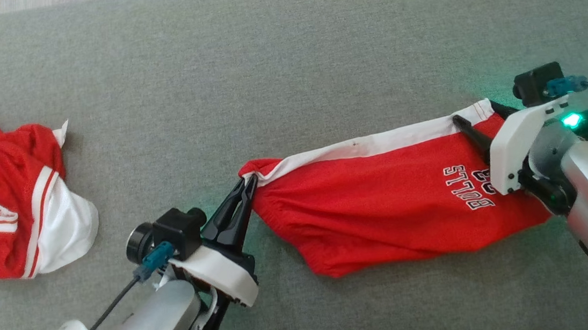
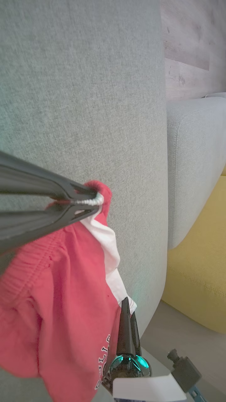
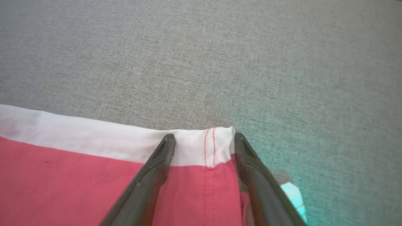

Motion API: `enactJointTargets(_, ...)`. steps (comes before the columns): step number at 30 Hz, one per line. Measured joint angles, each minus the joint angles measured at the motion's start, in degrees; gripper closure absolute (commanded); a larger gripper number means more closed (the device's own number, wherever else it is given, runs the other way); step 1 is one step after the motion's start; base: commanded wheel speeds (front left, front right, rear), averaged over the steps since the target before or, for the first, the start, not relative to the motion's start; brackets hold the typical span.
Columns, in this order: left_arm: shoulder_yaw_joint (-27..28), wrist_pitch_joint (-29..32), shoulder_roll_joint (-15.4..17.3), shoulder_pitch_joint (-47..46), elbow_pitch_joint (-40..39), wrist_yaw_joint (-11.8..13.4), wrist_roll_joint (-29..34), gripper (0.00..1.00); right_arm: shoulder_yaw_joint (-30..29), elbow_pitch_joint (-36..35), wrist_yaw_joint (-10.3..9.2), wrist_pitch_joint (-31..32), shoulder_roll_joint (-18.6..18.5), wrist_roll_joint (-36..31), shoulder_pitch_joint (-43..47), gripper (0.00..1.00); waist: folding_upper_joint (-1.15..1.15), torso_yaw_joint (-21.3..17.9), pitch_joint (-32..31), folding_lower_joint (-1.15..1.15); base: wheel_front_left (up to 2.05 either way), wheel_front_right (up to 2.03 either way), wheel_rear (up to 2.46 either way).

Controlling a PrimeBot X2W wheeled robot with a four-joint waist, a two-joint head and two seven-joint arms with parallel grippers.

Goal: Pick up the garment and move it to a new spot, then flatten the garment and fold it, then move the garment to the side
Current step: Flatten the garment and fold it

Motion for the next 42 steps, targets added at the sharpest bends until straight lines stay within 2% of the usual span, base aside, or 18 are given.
enactJointTargets(1,0.15,0.0,-0.02,0.0,0.13,-0.18,0.0,1.0,0.53,0.18,0.0,-0.35,-0.05,0.24,-0.26,0.74,0.0,-0.02,-0.02,0.0,0.0,0.0,0.0)
enactJointTargets(2,0.21,0.0,-0.04,0.0,0.31,-0.21,0.05,1.0,1.02,0.29,0.0,-0.58,-0.05,0.32,-0.5,1.0,0.0,-0.07,-0.08,0.0,0.0,0.0,0.0)
enactJointTargets(8,1.7,0.0,-0.05,0.01,-0.15,-0.54,2.03,1.0,2.47,0.87,0.0,-4.1,-0.16,0.27,-0.53,1.0,0.0,-0.72,-0.51,0.0,0.0,0.0,0.0)
enactJointTargets(13,3.58,0.0,0.21,-3.48,-1.75,-0.78,6.34,1.0,0.38,0.51,0.0,-11.59,-1.08,0.27,-3.1,1.0,0.0,-1.82,0.12,0.0,0.0,0.0,0.0)
enactJointTargets(19,6.33,-0.16,0.3,-21.05,-1.36,-1.71,11.79,1.0,-3.37,-1.36,0.0,-20.39,-4.74,-1.72,-15.79,1.0,0.0,-3.41,3.1,0.01,0.0,0.0,0.0)
enactJointTargets(23,9.14,-0.44,-0.77,-32.85,-0.56,-2.19,16.12,1.0,-5.8,-2.68,0.0,-24.88,-6.33,-2.44,-24.48,1.0,0.0,-4.92,5.84,0.01,0.0,0.0,0.0)
enactJointTargets(29,14.88,-0.49,-3.7,-43.5,-3.07,-0.38,24.62,1.0,-10.47,-3.98,0.0,-28.56,-8.21,-5.21,-33.91,1.0,0.0,-7.38,9.16,0.02,0.0,0.0,0.0)
enactJointTargets(32,16.72,-0.49,-4.36,-42.71,-6.45,-0.09,26.91,1.0,-12.24,-5.34,0.0,-28.84,-8.5,-5.39,-34.28,1.0,0.0,-8.21,9.66,0.02,0.0,0.0,0.0)
enactJointTargets(35,17.11,-0.51,-4.23,-37.13,-9.22,-0.66,28.25,1.0,-14.11,-8.28,0.0,-29.06,-8.62,-5.41,-30.76,1.0,0.0,-8.25,9.22,0.0,0.0,0.0,0.0)
enactJointTargets(42,16.64,-0.49,-3.12,-15.71,-14.24,-1.1,30.83,1.0,-20.26,-16.69,0.01,-29.05,-7.83,-5.42,-7.61,1.0,0.0,-7.51,7.11,0.0,0.0,0.0,0.0)
